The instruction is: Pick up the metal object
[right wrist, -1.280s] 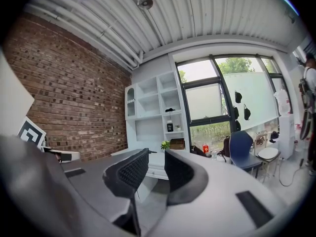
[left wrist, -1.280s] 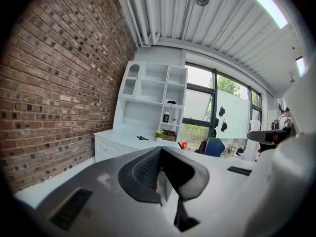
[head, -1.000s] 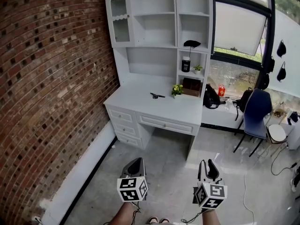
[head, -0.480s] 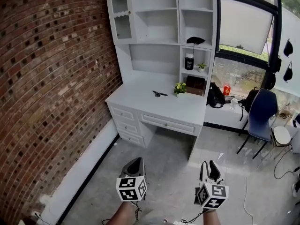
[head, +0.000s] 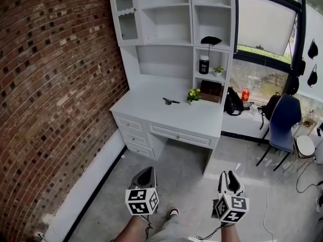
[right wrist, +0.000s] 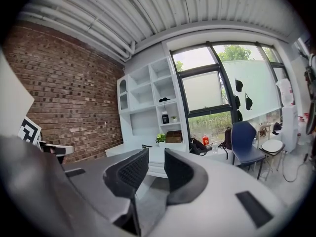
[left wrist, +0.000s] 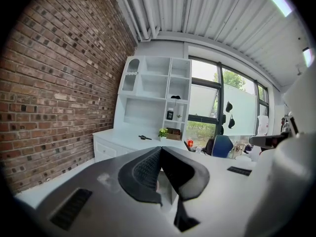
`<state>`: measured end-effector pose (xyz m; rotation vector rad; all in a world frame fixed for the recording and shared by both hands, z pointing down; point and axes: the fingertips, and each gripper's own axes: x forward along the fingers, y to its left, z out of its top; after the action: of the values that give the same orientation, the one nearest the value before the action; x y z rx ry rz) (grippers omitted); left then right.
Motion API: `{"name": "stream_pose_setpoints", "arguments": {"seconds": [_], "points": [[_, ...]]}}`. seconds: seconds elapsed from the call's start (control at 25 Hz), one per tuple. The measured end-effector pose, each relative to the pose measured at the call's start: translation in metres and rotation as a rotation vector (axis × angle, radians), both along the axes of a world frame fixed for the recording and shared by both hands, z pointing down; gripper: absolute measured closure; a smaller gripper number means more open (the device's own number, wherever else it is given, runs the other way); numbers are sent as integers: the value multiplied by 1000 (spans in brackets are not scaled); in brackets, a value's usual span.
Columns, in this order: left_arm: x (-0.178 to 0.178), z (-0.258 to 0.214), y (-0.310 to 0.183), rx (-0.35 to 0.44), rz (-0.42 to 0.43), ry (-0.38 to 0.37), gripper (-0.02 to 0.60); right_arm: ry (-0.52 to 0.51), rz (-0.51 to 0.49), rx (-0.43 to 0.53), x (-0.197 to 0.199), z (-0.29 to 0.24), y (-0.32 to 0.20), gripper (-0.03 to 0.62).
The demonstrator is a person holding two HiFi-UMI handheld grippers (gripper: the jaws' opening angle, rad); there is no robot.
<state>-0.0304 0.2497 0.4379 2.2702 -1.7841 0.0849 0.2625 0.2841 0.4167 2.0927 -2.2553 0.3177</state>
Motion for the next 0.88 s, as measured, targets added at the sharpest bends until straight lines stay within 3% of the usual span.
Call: {"name": "stream_pose_setpoints", "arguments": {"seconds": [0.4, 0.88], "points": [[-4, -8, -100, 16, 10, 33, 571, 29, 15, 20, -5, -17, -90, 494], [-13, -15, -221, 17, 29, 19, 571, 15, 52, 39, -10, -27, -203, 491]]}}
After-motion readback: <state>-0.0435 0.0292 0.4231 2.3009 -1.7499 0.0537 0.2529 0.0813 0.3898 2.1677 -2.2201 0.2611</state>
